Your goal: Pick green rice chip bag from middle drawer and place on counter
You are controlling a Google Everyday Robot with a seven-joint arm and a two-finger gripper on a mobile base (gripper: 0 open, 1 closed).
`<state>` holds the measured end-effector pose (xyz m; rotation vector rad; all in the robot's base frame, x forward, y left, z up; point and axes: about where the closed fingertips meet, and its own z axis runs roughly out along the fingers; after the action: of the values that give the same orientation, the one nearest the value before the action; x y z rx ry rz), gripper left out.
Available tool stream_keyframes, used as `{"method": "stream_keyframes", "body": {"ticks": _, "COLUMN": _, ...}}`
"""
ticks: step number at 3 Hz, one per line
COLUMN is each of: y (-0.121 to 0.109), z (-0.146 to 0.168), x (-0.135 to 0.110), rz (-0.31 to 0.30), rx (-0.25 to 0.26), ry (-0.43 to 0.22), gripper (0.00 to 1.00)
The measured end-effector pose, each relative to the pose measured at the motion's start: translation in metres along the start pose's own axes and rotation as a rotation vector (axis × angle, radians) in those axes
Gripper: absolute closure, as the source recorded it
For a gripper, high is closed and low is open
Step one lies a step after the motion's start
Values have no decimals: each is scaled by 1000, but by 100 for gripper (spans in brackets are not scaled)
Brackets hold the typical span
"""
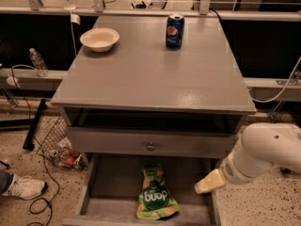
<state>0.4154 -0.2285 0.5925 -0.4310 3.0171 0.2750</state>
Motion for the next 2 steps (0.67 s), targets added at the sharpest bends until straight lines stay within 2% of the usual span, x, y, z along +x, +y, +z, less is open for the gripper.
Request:
{"method": "stream_keyframes", "body": {"ticks": 1, "y": 33, "z": 59, "x": 11, "rz": 24, "rx": -45, "ry": 16, "gripper": 0}}
{"method": "stream_keyframes", "body": {"ticks": 2, "y": 67, "z": 99, "x": 11, "rz": 0, "rx": -109, "ry": 5, "gripper": 0}}
